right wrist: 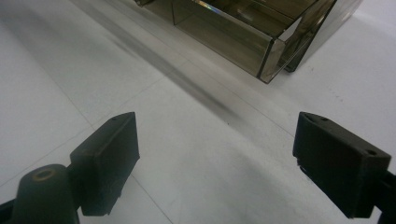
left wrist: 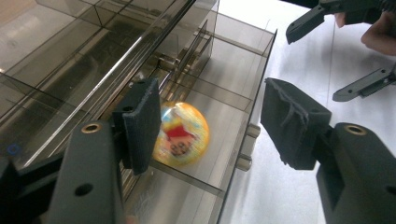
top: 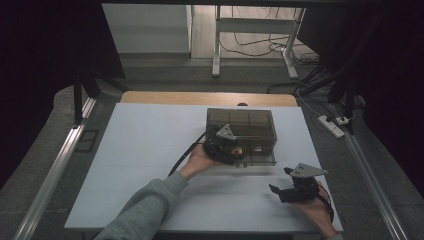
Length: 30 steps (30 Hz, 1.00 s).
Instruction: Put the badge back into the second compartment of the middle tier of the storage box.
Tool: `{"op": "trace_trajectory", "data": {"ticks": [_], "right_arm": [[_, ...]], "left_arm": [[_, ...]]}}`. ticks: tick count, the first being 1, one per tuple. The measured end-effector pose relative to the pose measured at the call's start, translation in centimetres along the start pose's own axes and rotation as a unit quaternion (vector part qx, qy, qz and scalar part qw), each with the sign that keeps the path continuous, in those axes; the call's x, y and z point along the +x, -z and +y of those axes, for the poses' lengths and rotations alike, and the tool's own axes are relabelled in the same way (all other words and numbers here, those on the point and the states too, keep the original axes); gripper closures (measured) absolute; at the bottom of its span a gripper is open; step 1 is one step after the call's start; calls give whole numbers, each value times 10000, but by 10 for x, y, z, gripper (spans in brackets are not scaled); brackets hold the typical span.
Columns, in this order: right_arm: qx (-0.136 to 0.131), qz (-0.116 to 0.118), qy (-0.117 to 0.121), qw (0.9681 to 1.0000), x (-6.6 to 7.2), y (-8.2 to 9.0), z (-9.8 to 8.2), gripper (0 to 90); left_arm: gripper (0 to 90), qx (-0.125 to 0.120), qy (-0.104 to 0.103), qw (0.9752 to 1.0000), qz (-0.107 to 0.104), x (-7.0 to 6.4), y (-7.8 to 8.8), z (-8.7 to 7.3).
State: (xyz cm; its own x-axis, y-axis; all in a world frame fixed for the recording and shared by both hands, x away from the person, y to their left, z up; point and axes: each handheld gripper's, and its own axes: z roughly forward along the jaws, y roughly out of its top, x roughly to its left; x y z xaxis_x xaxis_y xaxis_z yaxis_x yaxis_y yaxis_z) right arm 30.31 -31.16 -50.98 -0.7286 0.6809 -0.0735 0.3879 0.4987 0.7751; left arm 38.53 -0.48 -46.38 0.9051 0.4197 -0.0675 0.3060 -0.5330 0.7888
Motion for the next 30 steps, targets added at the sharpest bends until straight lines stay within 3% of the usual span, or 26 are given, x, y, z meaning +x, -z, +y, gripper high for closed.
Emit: {"op": "trace_trajectory", "data": {"ticks": [11, 30], "right_arm": [[-8, 0, 9, 10000, 0, 1, 0, 138], [-17, -14, 29, 10000, -1, 2, 1, 138]], "left_arm": [[331, -50, 121, 9999, 26, -2, 17, -6], [298, -61, 370, 9986, 371, 0, 65, -38]]}}
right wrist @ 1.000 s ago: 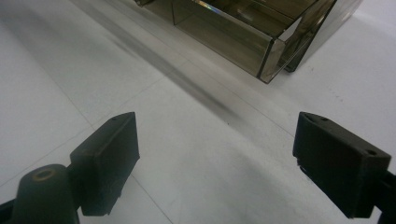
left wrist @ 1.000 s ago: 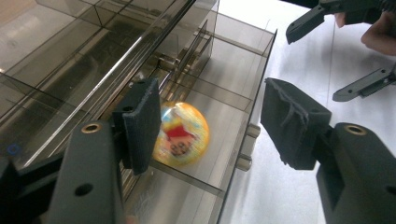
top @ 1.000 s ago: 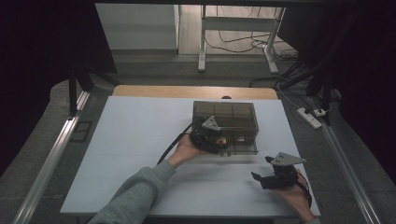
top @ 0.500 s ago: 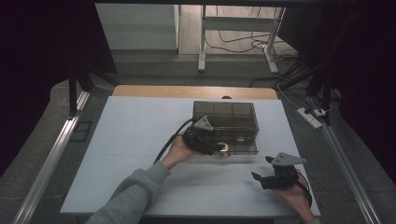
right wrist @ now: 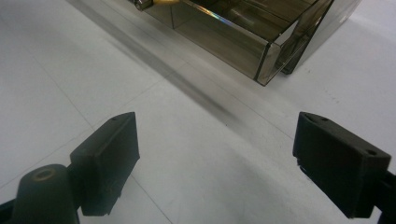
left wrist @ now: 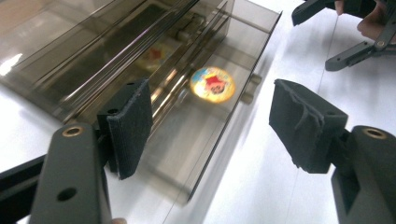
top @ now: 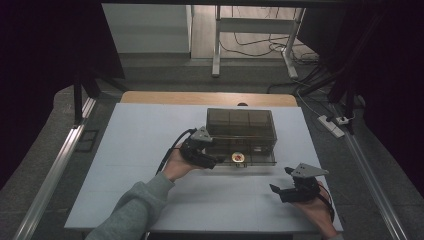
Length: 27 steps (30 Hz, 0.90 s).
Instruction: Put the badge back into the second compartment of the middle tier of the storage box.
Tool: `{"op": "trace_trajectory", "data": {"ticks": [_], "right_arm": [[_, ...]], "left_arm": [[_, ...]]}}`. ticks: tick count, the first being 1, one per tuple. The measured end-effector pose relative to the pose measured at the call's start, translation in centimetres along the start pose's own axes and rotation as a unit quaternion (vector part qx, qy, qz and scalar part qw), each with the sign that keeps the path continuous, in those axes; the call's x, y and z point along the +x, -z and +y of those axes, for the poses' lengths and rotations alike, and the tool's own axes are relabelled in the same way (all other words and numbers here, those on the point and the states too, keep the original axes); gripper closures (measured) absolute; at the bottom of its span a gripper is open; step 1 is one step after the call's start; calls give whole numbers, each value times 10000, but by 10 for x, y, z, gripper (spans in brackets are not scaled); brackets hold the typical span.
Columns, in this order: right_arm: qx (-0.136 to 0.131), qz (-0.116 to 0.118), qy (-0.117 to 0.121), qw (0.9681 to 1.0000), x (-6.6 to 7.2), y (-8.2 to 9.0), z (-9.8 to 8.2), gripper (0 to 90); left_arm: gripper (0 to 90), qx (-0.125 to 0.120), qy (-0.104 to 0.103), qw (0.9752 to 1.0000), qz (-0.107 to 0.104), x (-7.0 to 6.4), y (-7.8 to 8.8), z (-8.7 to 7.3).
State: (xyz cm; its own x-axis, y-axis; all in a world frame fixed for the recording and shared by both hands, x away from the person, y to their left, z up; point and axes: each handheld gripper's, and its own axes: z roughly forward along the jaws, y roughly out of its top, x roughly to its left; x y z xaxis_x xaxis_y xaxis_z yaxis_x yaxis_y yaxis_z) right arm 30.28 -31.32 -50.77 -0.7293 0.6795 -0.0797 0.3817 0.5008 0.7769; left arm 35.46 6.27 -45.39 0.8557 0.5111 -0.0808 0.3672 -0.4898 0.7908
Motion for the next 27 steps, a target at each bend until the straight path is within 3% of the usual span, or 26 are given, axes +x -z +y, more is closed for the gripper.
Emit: {"op": "trace_trajectory", "data": {"ticks": [11, 19, 27], "right_arm": [[3, 6, -13, 10000, 0, 0, 0, 138], [1, 6, -6, 10000, 1, 0, 0, 138], [-7, -8, -15, 10000, 1, 0, 0, 138]], "left_arm": [[287, -161, 381, 9988, 270, 5, 44, -35], [282, -112, 453, 9974, 546, 4, 62, -60], [281, -45, 720, 9940, 817, 8, 79, -94]]}}
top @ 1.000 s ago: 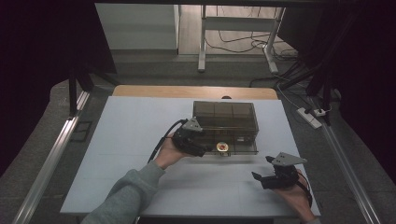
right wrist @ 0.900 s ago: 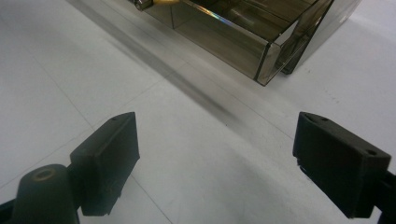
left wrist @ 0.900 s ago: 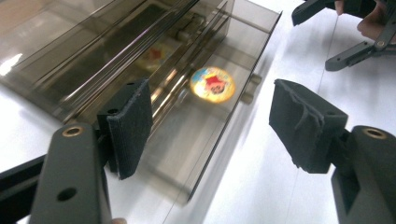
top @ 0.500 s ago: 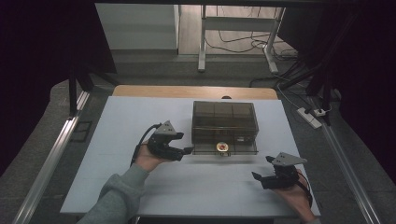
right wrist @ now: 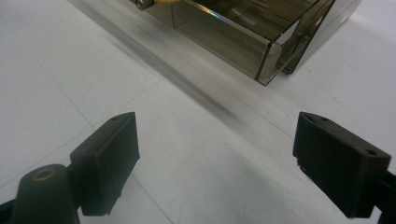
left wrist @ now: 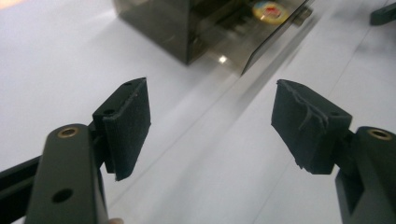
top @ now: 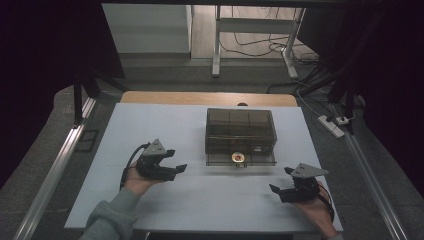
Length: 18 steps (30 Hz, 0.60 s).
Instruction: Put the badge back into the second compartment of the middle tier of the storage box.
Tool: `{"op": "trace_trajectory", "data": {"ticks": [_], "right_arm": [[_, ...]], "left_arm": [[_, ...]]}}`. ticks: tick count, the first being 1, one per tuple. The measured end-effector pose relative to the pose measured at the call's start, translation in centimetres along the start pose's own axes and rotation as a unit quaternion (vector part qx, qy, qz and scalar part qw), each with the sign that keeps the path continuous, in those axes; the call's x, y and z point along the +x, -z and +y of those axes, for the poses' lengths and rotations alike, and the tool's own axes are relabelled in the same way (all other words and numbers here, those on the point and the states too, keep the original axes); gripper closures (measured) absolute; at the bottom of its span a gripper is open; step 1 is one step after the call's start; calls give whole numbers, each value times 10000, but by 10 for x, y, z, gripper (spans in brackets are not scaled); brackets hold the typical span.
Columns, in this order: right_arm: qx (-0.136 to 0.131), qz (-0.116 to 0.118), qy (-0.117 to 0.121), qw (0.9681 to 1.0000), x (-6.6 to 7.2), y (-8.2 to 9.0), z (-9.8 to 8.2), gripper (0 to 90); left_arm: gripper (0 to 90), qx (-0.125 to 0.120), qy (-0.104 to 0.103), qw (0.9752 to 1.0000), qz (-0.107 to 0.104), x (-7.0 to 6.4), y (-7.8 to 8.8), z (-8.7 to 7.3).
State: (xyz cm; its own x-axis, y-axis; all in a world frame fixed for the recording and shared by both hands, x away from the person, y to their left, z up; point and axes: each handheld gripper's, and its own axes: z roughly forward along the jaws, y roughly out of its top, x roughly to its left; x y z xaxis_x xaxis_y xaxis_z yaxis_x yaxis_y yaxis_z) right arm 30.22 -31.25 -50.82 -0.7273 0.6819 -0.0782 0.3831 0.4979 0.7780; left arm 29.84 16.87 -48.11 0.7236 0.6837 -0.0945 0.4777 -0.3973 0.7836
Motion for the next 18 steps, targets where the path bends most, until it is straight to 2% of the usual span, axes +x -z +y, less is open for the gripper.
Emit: {"op": "trace_trajectory", "data": {"ticks": [6, 14, 18], "right_arm": [[15, 6, -13, 10000, -1, -1, -1, 138], [8, -39, -15, 10000, -1, 0, -1, 139], [15, -16, -5, 10000, 0, 0, -1, 139]], "left_arm": [[276, 32, 246, 9996, 156, 6, 13, -26], [269, 114, 350, 9985, 414, 10, 28, -52], [267, 100, 458, 9980, 431, 12, 32, -60]]}}
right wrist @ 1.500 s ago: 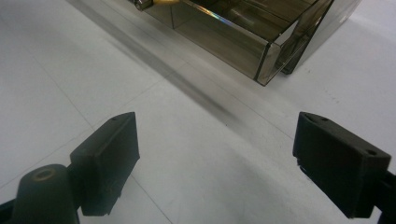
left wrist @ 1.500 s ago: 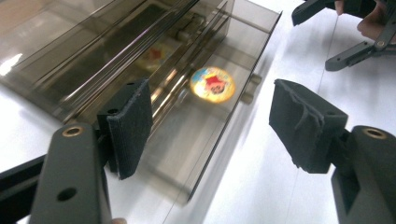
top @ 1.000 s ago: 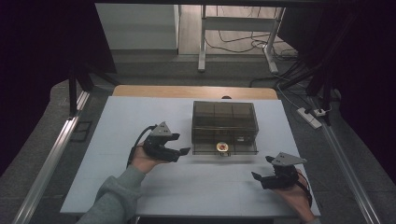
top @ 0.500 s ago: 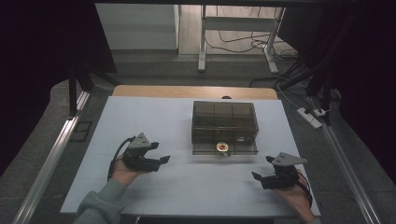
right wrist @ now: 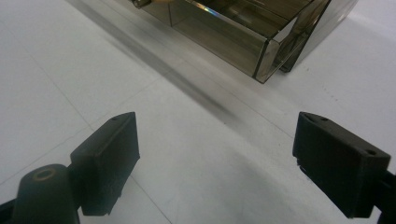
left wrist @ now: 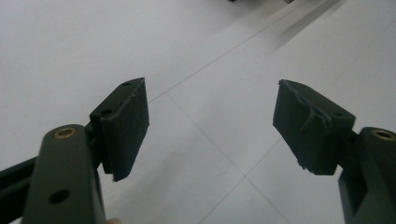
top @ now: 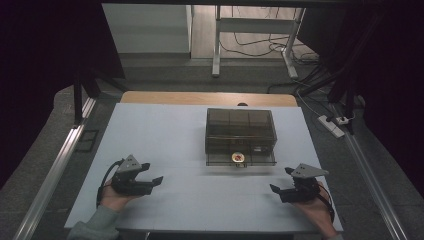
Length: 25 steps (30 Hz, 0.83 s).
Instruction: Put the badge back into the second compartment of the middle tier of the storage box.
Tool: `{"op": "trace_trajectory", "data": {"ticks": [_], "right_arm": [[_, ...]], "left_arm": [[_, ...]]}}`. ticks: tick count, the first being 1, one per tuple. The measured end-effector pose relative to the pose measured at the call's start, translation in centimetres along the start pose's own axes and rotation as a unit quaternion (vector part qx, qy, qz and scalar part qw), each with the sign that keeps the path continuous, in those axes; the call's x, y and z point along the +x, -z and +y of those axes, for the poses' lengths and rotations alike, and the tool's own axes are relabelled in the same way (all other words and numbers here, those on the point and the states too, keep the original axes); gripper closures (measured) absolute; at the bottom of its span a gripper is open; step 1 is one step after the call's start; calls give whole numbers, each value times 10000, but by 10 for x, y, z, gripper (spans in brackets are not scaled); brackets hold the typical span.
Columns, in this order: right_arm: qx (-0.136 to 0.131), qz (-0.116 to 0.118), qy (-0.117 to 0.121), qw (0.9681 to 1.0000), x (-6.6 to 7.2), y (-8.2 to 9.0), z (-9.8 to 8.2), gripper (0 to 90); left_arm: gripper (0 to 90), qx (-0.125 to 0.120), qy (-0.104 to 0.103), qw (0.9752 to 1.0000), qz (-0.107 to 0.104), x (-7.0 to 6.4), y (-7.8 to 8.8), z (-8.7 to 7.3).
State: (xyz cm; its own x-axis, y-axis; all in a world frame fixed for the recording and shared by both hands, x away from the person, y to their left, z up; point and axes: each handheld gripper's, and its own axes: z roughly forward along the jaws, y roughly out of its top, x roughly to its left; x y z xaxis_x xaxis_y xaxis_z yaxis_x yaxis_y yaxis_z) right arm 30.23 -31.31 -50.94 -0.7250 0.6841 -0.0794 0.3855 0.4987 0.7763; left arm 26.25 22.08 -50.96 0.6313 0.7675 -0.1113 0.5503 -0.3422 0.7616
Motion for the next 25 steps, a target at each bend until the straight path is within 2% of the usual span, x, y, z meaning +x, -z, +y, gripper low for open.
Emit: {"op": "trace_trajectory", "data": {"ticks": [6, 13, 25], "right_arm": [[-21, -2, 0, 10000, 0, 1, 0, 139], [-23, -22, 13, 10000, -1, 1, 0, 140], [-41, -15, 16, 10000, 0, 1, 0, 140]], "left_arm": [[262, 41, 7, 10000, 68, 2, 1, -6], [257, 113, -108, 9998, 91, 1, -2, -5], [252, 140, -120, 9998, 112, 2, -3, -6]]}}
